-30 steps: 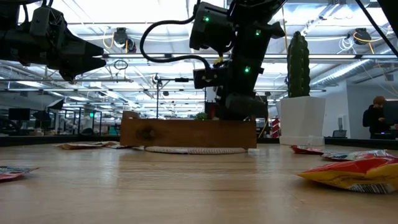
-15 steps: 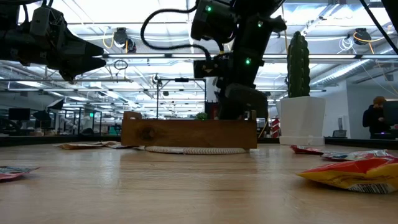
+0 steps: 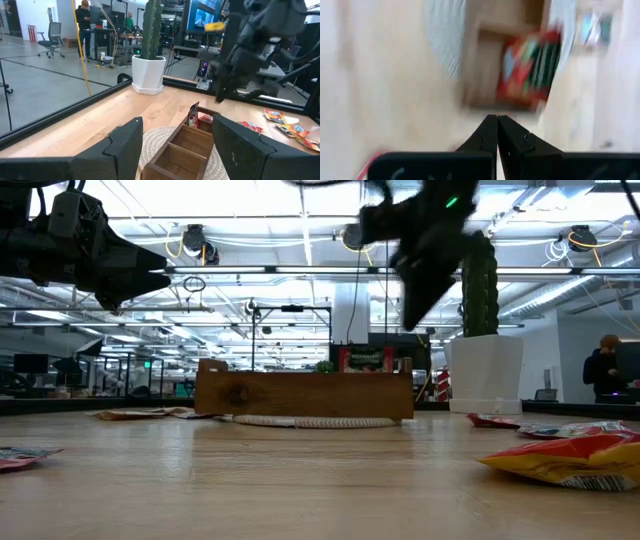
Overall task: Pick & Place Tea
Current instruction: Put the red tea bag into the right section of the wood organizer
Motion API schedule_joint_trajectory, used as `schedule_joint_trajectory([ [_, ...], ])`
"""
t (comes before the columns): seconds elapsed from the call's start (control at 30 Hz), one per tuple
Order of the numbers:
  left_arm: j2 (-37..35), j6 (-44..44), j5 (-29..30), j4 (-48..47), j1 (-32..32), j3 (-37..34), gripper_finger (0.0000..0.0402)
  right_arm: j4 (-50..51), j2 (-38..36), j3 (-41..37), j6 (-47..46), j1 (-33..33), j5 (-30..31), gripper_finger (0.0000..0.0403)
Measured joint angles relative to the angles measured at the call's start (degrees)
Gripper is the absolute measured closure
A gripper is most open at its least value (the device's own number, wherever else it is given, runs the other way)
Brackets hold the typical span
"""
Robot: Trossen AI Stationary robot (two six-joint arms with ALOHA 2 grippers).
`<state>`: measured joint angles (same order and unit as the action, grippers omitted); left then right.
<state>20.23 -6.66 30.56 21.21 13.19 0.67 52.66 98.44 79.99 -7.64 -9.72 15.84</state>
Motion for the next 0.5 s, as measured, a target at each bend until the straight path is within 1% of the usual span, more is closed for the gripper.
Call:
schedule_joint_trajectory([
  [0.07,0.0,0.0,0.0,0.0,0.0,0.0,0.0162,3.7,-2.4,-0.3,-5.4,-2.0,-1.1,0.0403],
  [0.17,0.0,0.0,0.0,0.0,0.0,0.0,0.0162,4.6,-6.3,-3.2,-13.4,-4.7,-0.7,0.0403],
  [0.3,0.0,0.0,0.0,0.0,0.0,0.0,0.0162,4.7,-11.4,-9.0,-22.6,-6.7,3.4,0.0397],
  [0.4,0.0,0.0,0.0,0.0,0.0,0.0,0.0162,4.4,-14.6,-13.6,-27.6,-7.5,3.5,0.0364],
  [0.5,0.0,0.0,0.0,0.0,0.0,0.0,0.0162,2.1,-16.7,-18.9,-30.9,-7.7,3.4,0.0303],
])
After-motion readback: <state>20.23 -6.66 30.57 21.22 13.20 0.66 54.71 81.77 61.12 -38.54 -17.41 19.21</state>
